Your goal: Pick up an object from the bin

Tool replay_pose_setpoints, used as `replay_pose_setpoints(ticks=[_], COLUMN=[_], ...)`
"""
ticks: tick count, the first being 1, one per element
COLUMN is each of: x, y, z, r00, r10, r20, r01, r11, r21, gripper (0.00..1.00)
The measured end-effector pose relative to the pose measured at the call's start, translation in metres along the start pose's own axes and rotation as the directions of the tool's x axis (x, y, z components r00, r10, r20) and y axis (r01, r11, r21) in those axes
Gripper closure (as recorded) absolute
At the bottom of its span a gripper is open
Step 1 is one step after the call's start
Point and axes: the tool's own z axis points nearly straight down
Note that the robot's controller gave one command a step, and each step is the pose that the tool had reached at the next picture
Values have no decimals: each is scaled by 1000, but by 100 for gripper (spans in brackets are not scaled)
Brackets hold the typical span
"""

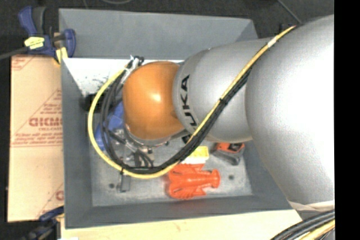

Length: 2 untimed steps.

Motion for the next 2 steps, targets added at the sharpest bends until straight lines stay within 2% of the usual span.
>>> replay_pose_setpoints(ticks=[1,2], x=[-2,3], y=[-1,-49], z=[-5,-12], r00=[1000,998], r10=[4,-55], r20=[7,7], r01=[-4,55], r11=[1000,998], r21=[-2,0], gripper=[0,0])
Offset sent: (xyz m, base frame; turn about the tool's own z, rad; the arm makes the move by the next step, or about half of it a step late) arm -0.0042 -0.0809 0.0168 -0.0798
